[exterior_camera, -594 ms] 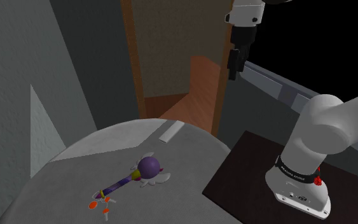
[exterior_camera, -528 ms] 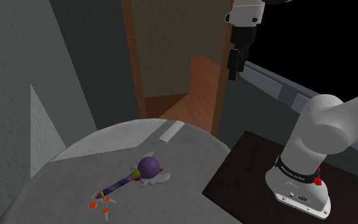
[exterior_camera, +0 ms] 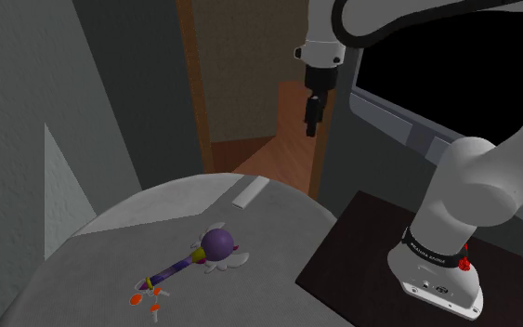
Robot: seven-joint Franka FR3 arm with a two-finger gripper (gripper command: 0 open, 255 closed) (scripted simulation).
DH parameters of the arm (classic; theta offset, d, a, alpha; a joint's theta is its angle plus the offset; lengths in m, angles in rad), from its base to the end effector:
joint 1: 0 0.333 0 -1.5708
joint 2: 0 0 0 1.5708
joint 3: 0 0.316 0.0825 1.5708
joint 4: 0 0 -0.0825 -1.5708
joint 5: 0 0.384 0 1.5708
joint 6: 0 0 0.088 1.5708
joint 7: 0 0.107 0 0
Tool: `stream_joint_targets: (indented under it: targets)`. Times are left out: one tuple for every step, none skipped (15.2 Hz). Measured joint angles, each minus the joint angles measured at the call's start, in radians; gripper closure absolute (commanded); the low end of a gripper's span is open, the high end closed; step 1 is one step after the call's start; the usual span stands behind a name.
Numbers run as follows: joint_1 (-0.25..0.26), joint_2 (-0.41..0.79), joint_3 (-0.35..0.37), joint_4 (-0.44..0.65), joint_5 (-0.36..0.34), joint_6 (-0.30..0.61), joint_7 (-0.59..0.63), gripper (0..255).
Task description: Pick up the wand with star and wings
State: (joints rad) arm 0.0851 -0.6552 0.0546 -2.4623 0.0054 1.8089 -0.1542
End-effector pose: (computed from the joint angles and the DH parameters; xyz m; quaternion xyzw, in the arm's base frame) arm 0.3501 0.0518 0.5169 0.9900 0.1402 0.0004 0.0140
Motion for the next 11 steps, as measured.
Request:
stream_joint_targets:
  targets:
    - [0.012,0.024,0.006,-0.009,0.003,0.037,-0.013,0]
    - [0.02,0.06,0.005,-0.002,0.002,0.07,-0.035,0]
    - [0.029,0.095,0.008,0.004,0.002,0.102,-0.052,0]
    - [0.04,0.118,0.013,-0.01,0.005,0.142,-0.067,0]
    - [0.05,0.149,0.016,-0.009,0.005,0.177,-0.084,0]
    - [0.059,0.176,0.02,-0.009,0.006,0.208,-0.101,0]
    - [0.067,0.206,0.022,-0.001,0.006,0.234,-0.121,0]
    - [0.079,0.228,0.029,-0.001,0.009,0.26,-0.133,0]
    - [0.088,0.266,0.035,0.008,0.009,0.292,-0.148,0]
    - [0.097,0.3,0.04,0.01,0.009,0.327,-0.163,0]
    - [0.107,0.337,0.047,0.02,0.009,0.358,-0.176,0]
